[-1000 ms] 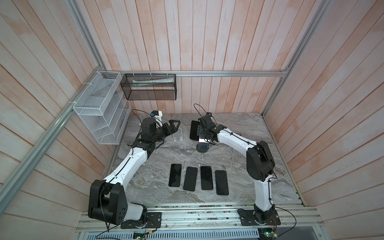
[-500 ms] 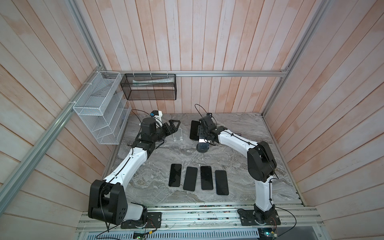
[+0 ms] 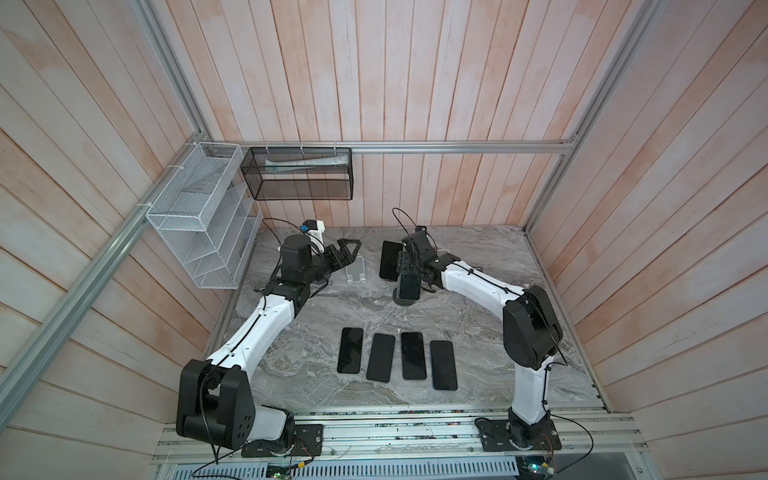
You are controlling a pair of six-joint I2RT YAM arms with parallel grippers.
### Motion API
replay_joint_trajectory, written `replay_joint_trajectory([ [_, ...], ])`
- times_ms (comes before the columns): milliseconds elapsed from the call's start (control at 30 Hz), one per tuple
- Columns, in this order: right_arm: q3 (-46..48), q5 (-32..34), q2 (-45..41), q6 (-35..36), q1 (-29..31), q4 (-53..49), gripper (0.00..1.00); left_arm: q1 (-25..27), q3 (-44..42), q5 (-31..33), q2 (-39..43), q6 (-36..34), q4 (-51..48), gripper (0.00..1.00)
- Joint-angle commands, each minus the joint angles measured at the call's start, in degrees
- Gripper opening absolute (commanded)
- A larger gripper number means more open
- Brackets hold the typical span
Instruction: Remove the phone from the phone stand
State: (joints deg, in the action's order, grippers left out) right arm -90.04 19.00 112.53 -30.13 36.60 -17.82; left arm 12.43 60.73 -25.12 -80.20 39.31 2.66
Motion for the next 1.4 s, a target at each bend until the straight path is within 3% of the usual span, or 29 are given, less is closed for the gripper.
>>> replay_joint_trajectory([
  [0,0.82,-0.89,-3.66,1.24,0.12,0.73,0.59,-0.24,-1.05,-0.96,0.41,0.41,2.33,0.97],
  [800,14.01,-1.74,-15.10,4.86,-0.07,8.04,0.55,-0.28,-2.68,-2.17,2.33,0.69,5.72,0.97],
  [1367,22.37,-0.46,-22.21,7.84,-3.03,7.18,0.55,-0.21,-2.11,-1.67,2.74,0.24,4.72,0.97],
])
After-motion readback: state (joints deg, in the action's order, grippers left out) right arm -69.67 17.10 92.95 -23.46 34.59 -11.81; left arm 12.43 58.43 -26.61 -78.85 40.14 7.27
